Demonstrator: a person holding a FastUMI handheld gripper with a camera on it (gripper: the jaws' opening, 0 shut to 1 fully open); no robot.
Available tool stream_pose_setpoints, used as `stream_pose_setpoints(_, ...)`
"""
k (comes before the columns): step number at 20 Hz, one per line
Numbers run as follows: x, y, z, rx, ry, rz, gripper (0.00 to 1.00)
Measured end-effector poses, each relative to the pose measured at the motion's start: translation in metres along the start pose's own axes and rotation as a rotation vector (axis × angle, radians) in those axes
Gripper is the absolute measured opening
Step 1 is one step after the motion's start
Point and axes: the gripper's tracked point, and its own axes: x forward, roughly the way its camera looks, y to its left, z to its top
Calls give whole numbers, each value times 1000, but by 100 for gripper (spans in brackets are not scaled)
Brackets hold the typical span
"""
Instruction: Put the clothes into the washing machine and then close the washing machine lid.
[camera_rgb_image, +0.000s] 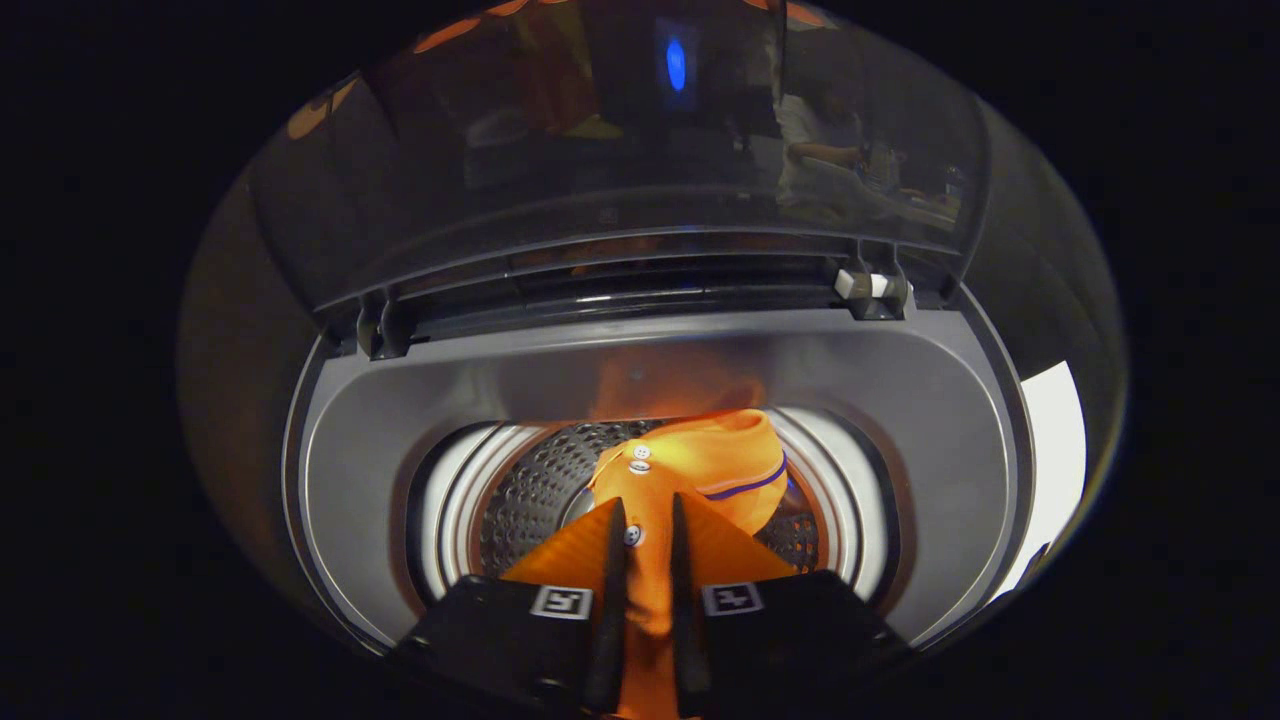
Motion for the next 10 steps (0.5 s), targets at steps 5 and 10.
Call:
stream_pose_setpoints(5,-8,7,-4,-15,4,28,98)
stream_pose_setpoints(10,-14,9,-7,-9,-12,27,99)
